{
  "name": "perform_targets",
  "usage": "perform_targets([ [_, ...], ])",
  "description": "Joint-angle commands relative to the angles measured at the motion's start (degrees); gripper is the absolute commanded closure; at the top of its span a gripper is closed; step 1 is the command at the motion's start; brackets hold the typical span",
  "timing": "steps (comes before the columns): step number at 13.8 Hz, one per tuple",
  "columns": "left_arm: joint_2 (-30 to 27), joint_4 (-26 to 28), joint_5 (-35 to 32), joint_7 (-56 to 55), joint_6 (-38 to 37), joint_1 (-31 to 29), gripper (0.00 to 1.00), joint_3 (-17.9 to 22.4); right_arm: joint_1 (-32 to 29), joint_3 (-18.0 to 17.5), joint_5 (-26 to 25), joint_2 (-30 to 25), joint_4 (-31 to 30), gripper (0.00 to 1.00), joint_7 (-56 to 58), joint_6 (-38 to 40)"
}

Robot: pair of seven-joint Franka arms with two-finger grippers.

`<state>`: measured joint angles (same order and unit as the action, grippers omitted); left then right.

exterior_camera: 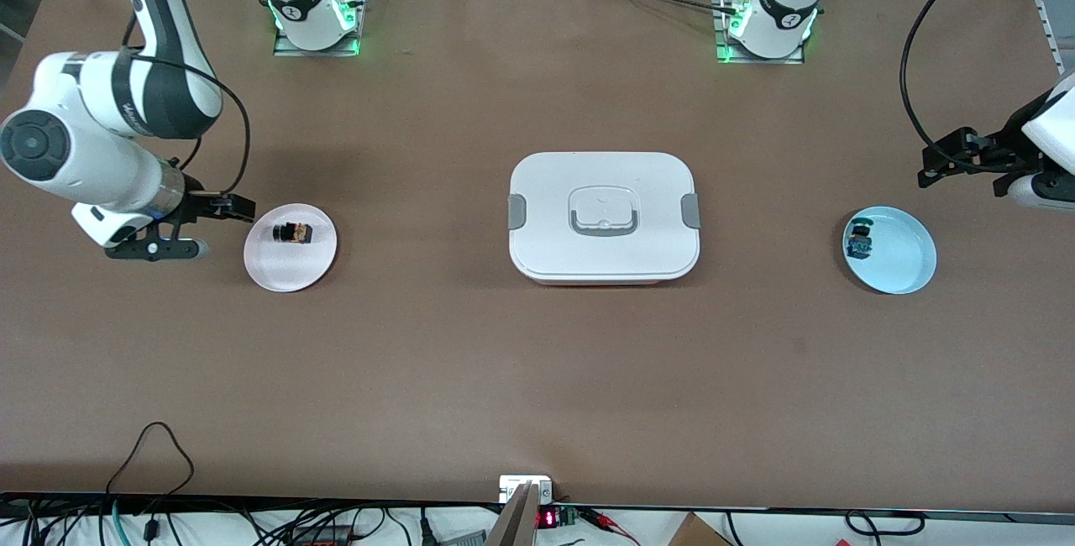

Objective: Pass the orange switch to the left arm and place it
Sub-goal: 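Lower the right gripper over the orange switch on the white plate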

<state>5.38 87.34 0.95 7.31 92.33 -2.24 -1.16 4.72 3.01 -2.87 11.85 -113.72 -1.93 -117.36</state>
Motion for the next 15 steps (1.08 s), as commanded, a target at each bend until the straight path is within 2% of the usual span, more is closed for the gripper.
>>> perform_targets([
  [1, 0.42, -1.38, -0.69, 1.22, -0.57, 0.13, 0.0, 0.02, 0.03, -0.28, -0.38, 1.41, -2.2, 0.0, -1.15, -3.39],
  [6, 0.42, -1.38, -0.69, 1.22, -0.57, 0.13, 0.0, -0.07, 0.55, -0.37, -0.29, 5.11, -5.54, 0.0, -1.15, -11.29],
  [15, 0.42, -1.38, -0.69, 1.22, -0.57, 0.13, 0.0, 0.02, 2.75, -0.28, -0.82, 9.76, -5.81, 0.0, -3.52, -12.8],
])
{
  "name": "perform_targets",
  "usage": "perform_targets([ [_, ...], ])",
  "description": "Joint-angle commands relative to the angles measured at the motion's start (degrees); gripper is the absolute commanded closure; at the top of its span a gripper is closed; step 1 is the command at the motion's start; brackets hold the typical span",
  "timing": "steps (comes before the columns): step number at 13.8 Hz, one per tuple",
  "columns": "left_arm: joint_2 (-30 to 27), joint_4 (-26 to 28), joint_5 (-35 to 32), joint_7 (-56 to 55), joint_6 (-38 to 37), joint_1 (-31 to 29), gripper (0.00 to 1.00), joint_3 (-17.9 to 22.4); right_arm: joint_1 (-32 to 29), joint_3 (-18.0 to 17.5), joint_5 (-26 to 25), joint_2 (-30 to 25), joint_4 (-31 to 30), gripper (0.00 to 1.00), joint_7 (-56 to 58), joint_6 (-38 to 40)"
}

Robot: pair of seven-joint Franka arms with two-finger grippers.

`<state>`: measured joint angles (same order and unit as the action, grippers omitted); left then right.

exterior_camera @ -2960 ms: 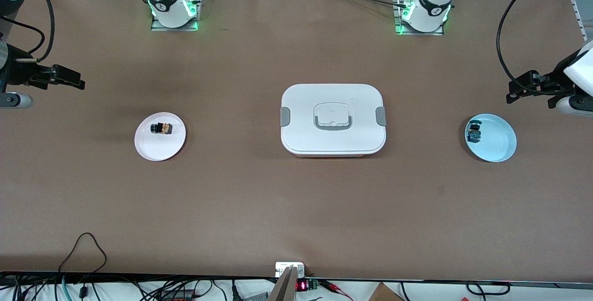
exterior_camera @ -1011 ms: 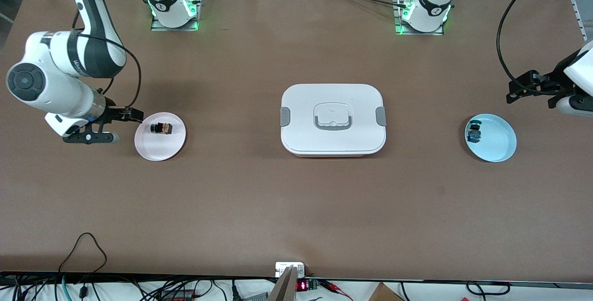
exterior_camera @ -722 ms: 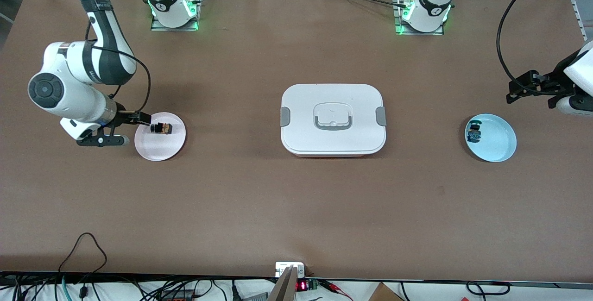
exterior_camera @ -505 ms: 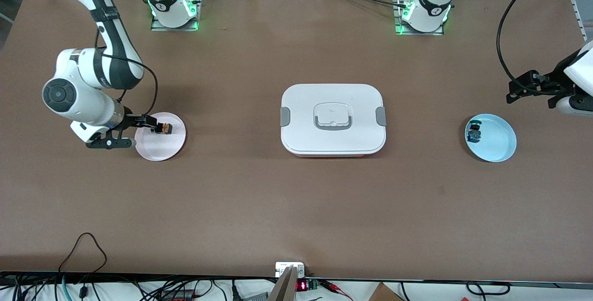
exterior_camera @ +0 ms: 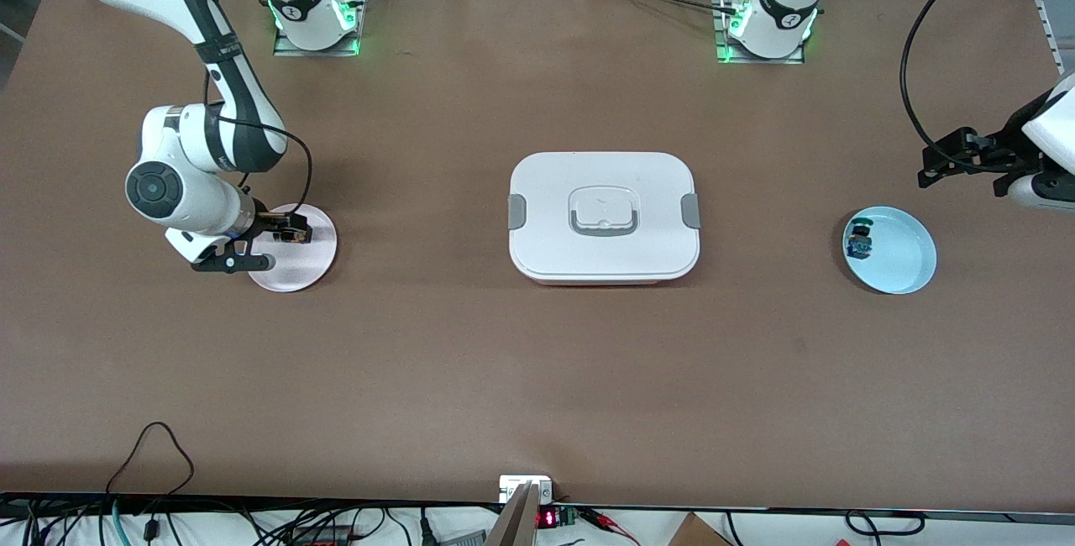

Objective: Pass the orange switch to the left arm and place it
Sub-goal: 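Lower the right gripper over the orange switch on the white plate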

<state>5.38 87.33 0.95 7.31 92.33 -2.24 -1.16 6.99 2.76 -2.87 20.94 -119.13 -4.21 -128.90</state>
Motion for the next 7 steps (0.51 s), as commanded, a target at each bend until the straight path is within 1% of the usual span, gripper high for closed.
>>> perform_targets([
  [1, 0.42, -1.37, -0.69, 1.22, -0.66, 0.13, 0.0, 0.02, 0.48, -0.04, -0.91, 1.12, -0.49, 0.0, -1.24, -2.05],
  [7, 0.42, -1.37, -0.69, 1.22, -0.66, 0.13, 0.0, -0.07, 0.3, -0.04, -0.91, 3.31, -0.49, 0.0, -1.33, -3.29],
])
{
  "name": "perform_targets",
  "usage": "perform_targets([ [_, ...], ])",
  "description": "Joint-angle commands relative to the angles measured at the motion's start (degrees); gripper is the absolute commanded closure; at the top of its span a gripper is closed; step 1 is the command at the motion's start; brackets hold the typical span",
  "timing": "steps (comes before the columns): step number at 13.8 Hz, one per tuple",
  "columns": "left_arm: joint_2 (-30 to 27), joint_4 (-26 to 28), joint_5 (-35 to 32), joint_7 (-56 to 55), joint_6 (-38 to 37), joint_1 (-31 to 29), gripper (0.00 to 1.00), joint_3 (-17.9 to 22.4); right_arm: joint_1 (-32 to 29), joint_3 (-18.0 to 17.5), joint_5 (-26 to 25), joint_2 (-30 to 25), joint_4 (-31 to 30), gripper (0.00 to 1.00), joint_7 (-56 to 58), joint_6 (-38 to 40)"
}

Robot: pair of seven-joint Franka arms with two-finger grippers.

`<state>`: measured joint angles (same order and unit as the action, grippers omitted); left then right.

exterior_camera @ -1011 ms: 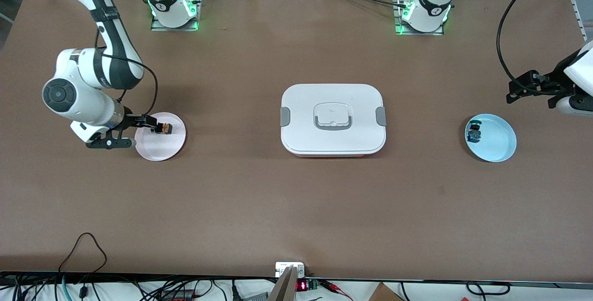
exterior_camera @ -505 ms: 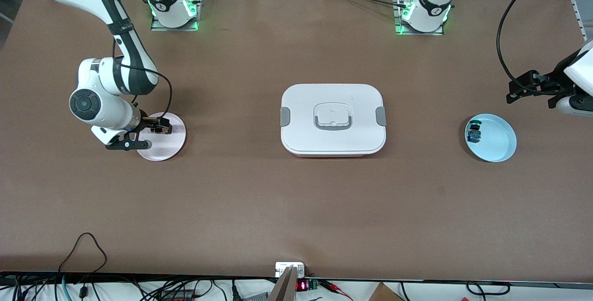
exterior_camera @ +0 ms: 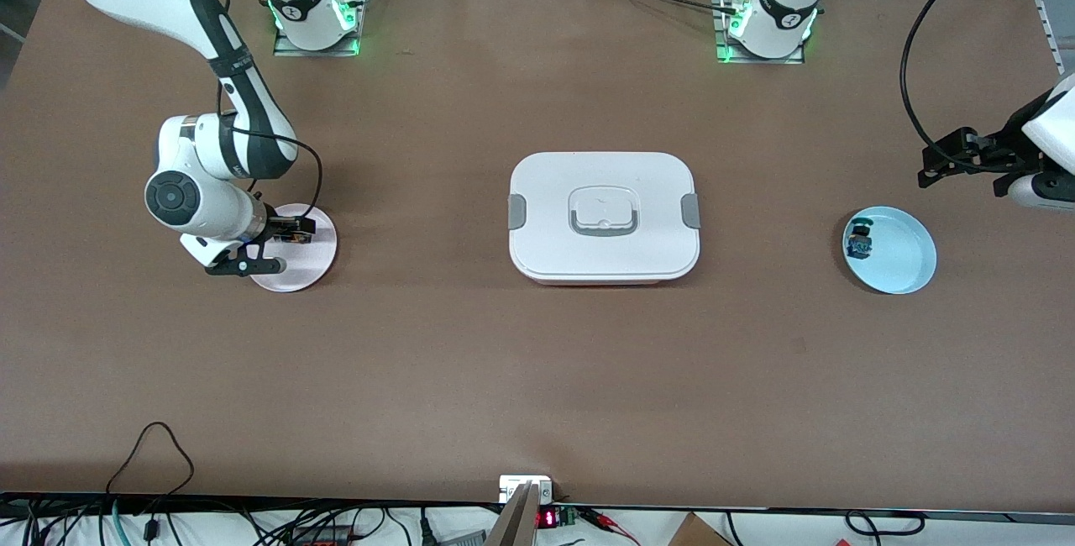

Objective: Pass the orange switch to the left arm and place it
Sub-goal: 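Lower the right gripper over the orange switch on the white plate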

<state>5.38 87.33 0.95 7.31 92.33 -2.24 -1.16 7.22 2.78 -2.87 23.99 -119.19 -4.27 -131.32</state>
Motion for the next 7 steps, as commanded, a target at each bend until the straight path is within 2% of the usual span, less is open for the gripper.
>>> perform_targets([
  [1, 0.42, -1.37, -0.69, 1.22, -0.66, 0.13, 0.0, -0.07, 0.08, -0.06, -0.91, 0.36, -0.43, 0.0, -1.27, -1.13],
  [7, 0.42, -1.37, -0.69, 1.22, -0.57, 0.13, 0.0, -0.07, -0.1, -0.06, -0.91, 2.29, -0.43, 0.0, -1.27, -2.63],
])
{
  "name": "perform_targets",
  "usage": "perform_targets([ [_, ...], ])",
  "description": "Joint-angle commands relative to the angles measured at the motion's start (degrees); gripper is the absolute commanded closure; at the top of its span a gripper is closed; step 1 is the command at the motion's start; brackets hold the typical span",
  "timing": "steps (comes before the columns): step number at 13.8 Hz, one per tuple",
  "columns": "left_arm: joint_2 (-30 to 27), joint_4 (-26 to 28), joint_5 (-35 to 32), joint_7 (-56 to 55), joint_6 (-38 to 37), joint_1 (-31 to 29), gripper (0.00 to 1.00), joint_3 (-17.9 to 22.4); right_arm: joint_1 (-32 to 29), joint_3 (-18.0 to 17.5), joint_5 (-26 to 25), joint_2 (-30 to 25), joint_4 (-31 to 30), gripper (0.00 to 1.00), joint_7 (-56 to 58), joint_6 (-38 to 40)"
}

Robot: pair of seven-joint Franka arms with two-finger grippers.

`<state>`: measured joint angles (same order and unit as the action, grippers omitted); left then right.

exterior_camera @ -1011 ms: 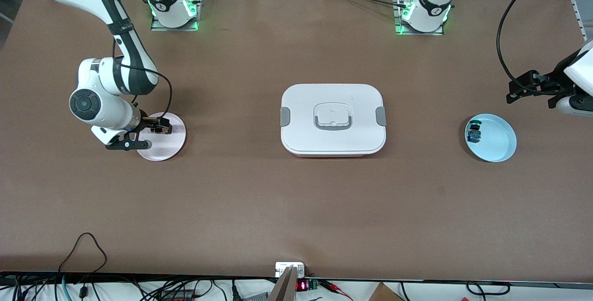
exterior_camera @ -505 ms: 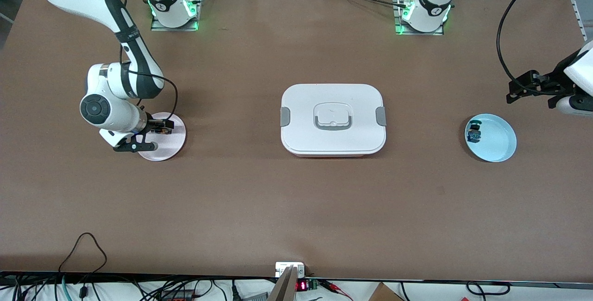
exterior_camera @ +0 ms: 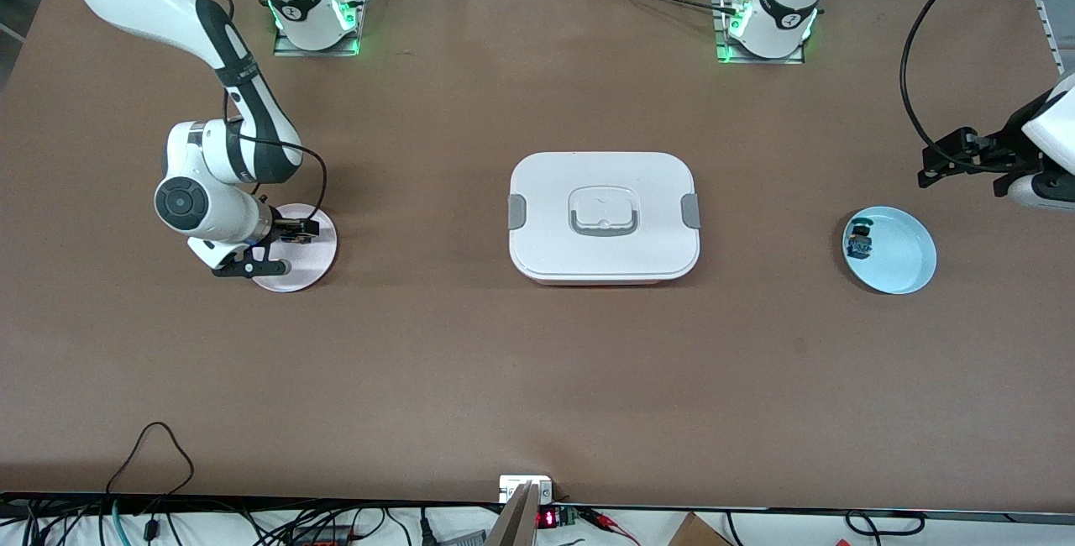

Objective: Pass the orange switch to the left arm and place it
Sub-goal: 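Lower the right gripper over the orange switch on the white plate, then close the right gripper on the orange switch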

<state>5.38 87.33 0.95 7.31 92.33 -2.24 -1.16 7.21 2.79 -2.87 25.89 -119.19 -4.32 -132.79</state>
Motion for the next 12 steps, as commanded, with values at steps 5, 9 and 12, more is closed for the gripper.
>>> perform_targets([
  [5, 0.42, -1.37, -0.69, 1.22, -0.66, 0.13, 0.0, -0.07, -0.27, -0.07, -0.82, 1.44, -0.43, 0.0, -1.22, -1.59],
  [9, 0.42, -1.37, -0.69, 1.22, -0.66, 0.13, 0.0, -0.07, -0.27, -0.07, -0.82, 1.44, -0.43, 0.06, -1.22, -1.25],
  [12, 0.51, -1.37, -0.69, 1.22, -0.66, 0.13, 0.0, -0.07, -0.35, 0.02, -0.38, 1.27, -0.34, 0.59, -1.74, -0.81],
])
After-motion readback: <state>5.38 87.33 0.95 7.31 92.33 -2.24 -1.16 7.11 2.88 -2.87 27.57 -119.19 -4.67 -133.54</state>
